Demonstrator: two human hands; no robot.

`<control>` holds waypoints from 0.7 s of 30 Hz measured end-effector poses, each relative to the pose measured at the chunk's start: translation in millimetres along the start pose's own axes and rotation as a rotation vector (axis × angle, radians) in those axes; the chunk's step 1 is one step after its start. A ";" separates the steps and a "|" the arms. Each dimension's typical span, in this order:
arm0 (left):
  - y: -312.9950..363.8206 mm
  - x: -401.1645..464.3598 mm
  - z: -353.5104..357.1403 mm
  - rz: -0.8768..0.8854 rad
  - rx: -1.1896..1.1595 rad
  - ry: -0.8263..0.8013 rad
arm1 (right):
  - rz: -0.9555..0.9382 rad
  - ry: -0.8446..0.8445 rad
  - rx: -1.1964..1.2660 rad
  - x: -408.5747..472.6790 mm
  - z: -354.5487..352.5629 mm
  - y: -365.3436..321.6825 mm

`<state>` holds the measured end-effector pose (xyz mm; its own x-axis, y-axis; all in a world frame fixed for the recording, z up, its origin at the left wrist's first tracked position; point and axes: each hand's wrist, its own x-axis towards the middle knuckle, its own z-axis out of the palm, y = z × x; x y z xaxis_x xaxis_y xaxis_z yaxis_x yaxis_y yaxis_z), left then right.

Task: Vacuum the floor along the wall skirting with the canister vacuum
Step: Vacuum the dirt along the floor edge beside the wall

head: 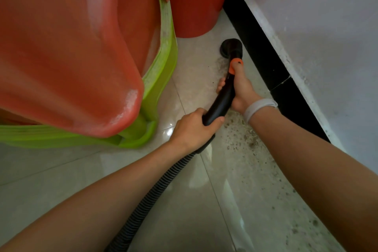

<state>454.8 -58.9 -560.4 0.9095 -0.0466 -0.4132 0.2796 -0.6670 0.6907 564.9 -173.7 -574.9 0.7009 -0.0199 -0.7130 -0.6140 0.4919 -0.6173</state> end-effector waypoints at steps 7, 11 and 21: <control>-13.5 -8.4 -14.6 -0.079 -0.056 0.064 | 0.118 -0.159 -0.095 -8.5 37.6 11.4; -29.1 -26.5 -14.9 -0.088 -0.098 0.030 | 0.129 -0.190 -0.136 -17.9 40.9 31.0; -47.6 -75.4 -3.5 -0.181 -0.191 -0.025 | 0.215 -0.275 -0.156 -65.1 18.6 75.2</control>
<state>374.0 -21.0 -560.0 0.8319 0.0405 -0.5534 0.4924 -0.5135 0.7027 479.8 -119.2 -568.8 0.6085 0.3140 -0.7288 -0.7905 0.3210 -0.5217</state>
